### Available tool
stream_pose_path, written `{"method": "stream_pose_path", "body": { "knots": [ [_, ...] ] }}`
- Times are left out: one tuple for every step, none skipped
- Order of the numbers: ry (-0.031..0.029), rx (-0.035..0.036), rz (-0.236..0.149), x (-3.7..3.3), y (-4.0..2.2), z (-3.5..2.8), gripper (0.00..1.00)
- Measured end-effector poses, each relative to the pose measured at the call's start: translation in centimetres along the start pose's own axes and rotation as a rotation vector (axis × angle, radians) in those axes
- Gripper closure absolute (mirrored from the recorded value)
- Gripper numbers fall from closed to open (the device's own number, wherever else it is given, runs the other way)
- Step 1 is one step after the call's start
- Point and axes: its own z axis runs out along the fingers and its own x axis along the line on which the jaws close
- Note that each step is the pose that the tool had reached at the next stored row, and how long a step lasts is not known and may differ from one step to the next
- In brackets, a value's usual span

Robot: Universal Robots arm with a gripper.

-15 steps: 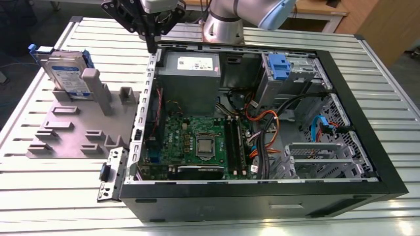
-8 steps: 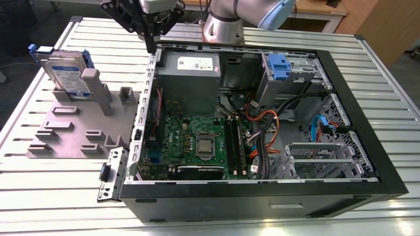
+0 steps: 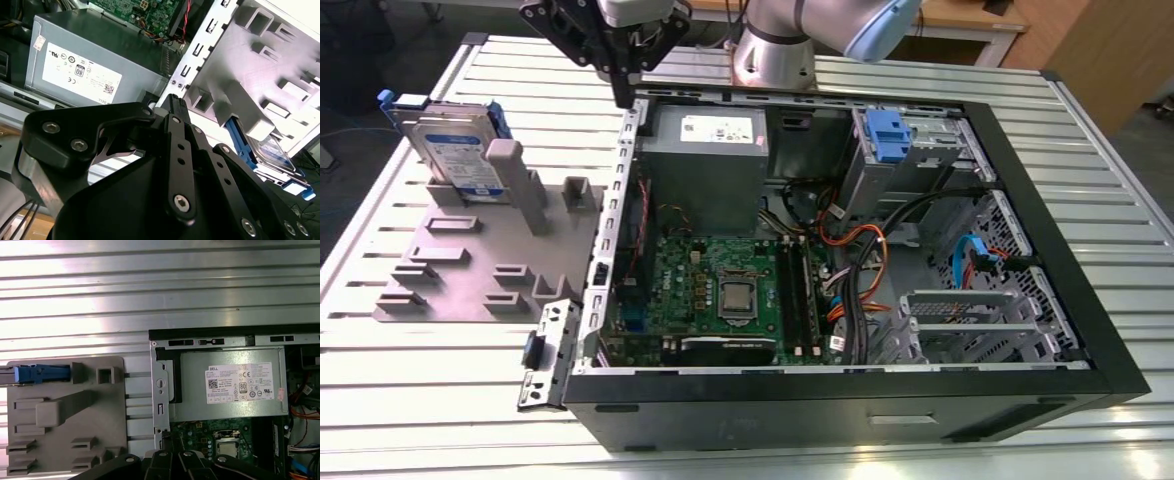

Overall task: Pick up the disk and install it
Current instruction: 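Reach for the disk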

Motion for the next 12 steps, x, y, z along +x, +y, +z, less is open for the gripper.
{"method": "stream_pose_path", "body": {
  "knots": [
    [0.0,0.0,0.0,0.07,-0.01,0.0,0.89],
    [0.0,0.0,0.0,0.14,-0.01,0.0,0.89],
    [0.0,0.0,0.0,0.2,-0.01,0.0,0.89],
    [0.0,0.0,0.0,0.25,-0.02,-0.01,0.89],
    [0.0,0.0,0.0,0.29,-0.02,-0.01,0.89],
    [0.0,0.0,0.0,0.33,-0.02,-0.01,0.89],
    [0.0,-0.0001,0.0,0.38,-0.03,-0.01,0.89],
    [0.0,-0.0001,0.0,0.42,-0.03,-0.01,0.89],
    [0.0,0.0,0.0,0.46,-0.03,-0.01,0.89],
    [0.0,0.0,0.0,0.51,-0.04,-0.01,0.89],
    [0.0,-0.0001,0.0,0.56,-0.04,-0.01,0.89],
    [-0.0001,-0.0001,0.0,0.61,-0.05,-0.01,0.89]
  ]
}}
